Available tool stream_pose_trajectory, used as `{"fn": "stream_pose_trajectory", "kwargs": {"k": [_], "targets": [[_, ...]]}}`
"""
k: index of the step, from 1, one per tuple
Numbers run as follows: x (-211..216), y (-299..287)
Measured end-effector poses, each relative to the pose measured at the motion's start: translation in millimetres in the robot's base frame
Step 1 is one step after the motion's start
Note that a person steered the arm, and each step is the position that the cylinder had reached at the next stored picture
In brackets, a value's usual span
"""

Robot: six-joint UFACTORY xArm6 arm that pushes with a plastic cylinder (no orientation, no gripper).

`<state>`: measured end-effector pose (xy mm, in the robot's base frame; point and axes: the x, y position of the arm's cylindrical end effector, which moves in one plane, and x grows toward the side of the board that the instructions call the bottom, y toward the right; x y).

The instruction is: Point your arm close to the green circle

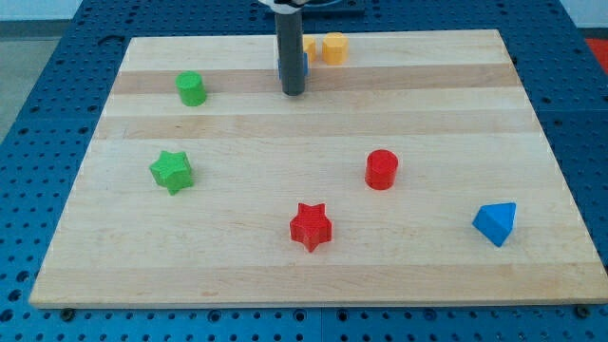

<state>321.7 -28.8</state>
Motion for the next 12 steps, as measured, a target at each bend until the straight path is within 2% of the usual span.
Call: {"fn": "stream_pose_trajectory", "kwargs": {"k": [1, 2, 3, 5, 7, 12], "targets": [[14, -1], [50, -11], [59, -28], [61, -62], [83, -91], [83, -227]]}}
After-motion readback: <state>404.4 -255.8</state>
